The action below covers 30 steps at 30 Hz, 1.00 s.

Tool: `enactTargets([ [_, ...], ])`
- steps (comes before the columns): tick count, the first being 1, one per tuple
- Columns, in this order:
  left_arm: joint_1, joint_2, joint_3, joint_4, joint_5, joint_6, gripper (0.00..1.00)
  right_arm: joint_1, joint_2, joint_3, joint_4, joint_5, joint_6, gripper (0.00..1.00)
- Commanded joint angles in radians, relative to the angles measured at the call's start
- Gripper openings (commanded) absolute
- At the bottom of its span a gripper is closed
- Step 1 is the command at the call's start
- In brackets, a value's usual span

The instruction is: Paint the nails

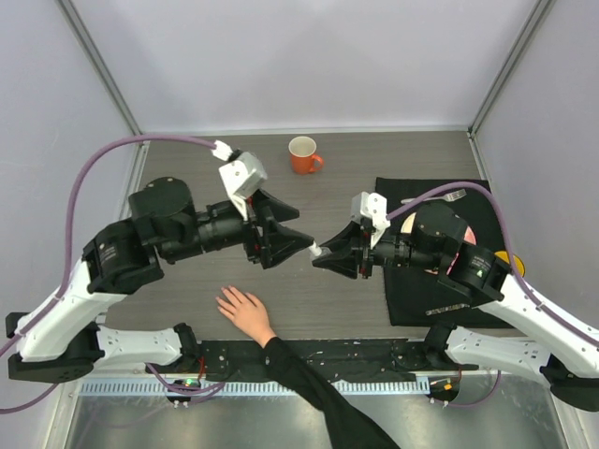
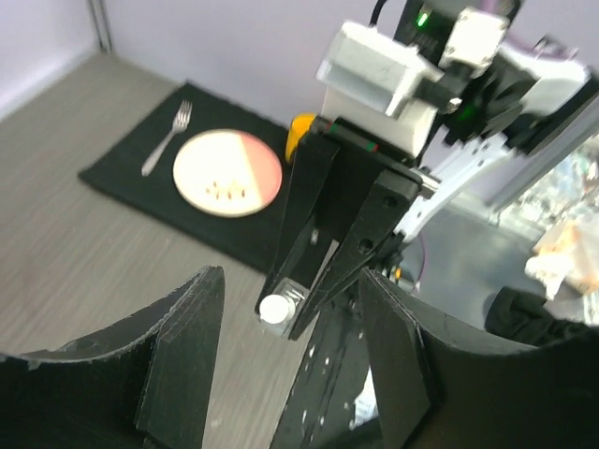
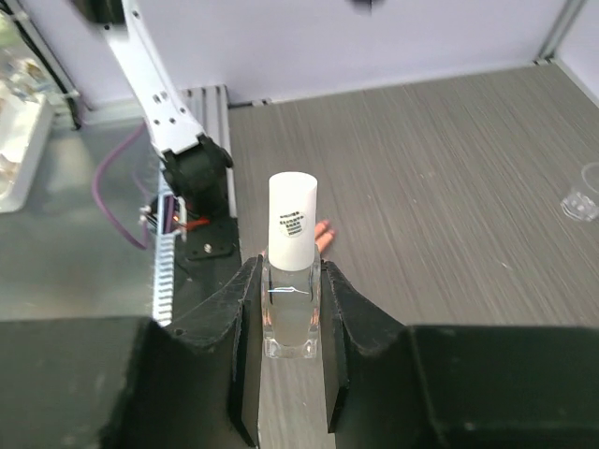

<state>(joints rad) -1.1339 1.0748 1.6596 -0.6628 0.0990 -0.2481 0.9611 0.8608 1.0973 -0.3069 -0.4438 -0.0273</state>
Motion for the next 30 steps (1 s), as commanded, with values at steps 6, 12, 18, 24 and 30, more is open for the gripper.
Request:
enactTargets([
  [6, 0.002, 0.094, 0.025, -0.153, 0.011, 0.046, 0.60, 0.002, -0.016, 0.039, -0.029, 0.103, -0.083, 0.01],
  [12, 0.002, 0.112, 0.028, -0.156, 0.039, 0.041, 0.53, 0.002, -0.039, 0.030, -0.028, 0.116, -0.080, 0.01],
  [18, 0.002, 0.132, 0.029, -0.149, 0.041, 0.024, 0.47, 0.004, -0.045, 0.036, -0.029, 0.096, -0.077, 0.01],
  [24, 0.003, 0.139, 0.034, -0.121, 0.041, 0.007, 0.44, 0.002, -0.045, 0.036, -0.026, 0.086, -0.074, 0.01],
  [30, 0.002, 0.152, 0.043, -0.126, 0.041, 0.000, 0.31, 0.002, -0.048, 0.035, -0.018, 0.076, -0.071, 0.01],
])
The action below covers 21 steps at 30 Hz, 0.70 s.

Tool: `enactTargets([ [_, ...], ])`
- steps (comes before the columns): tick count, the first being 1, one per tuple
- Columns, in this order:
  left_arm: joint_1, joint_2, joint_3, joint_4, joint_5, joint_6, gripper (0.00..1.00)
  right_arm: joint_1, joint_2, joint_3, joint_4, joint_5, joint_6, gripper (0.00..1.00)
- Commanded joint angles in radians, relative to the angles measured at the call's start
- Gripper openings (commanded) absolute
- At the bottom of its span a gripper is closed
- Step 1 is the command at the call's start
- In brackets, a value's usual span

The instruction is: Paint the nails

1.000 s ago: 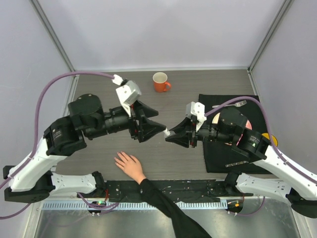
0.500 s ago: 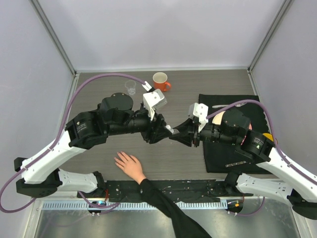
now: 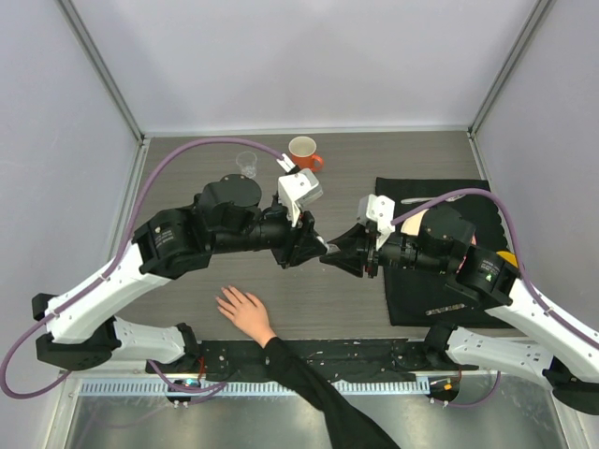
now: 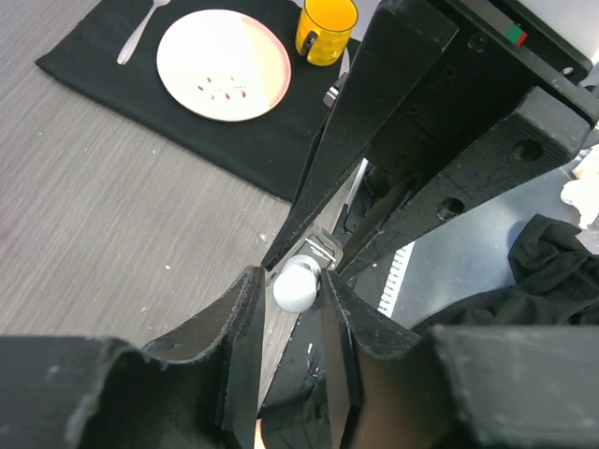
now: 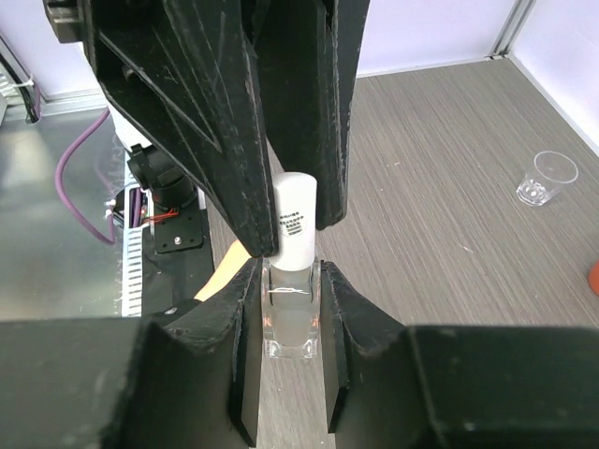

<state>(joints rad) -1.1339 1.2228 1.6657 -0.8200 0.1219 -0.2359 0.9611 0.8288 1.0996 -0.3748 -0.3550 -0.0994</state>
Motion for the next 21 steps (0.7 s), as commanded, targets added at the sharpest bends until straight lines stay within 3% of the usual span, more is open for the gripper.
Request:
enactTargets([
  [1, 0.003, 0.007, 0.037, 0.036, 0.018, -0.014, 0.30, 0.001, -0.014, 0.032, 0.048, -0.013, 0.001, 0.01],
  [7, 0.003, 0.003, 0.037, 0.053, 0.021, -0.022, 0.19, 0.002, -0.017, 0.028, 0.050, -0.018, 0.001, 0.01],
  [10, 0.005, 0.000, 0.040, 0.058, 0.013, -0.019, 0.00, 0.002, -0.019, 0.026, 0.047, -0.012, 0.006, 0.01],
  [12, 0.003, -0.003, 0.036, 0.059, -0.001, -0.019, 0.00, 0.002, -0.019, 0.025, 0.042, 0.019, 0.012, 0.04],
  [15, 0.003, -0.011, 0.019, 0.062, -0.059, -0.014, 0.00, 0.001, -0.020, 0.019, 0.021, 0.086, 0.029, 0.30],
  [16, 0.005, -0.012, 0.011, 0.059, -0.114, -0.014, 0.00, 0.002, -0.020, 0.011, 0.011, 0.150, 0.030, 0.45],
  [18, 0.005, -0.009, 0.003, 0.048, -0.180, -0.010, 0.00, 0.002, -0.031, -0.009, 0.004, 0.247, 0.047, 0.58],
  [19, 0.005, -0.005, -0.007, 0.044, -0.204, -0.008, 0.00, 0.002, -0.048, -0.035, 0.007, 0.384, 0.059, 0.66],
  [21, 0.005, 0.006, -0.023, 0.045, -0.270, -0.002, 0.00, 0.002, -0.068, -0.058, 0.014, 0.497, 0.098, 0.71],
])
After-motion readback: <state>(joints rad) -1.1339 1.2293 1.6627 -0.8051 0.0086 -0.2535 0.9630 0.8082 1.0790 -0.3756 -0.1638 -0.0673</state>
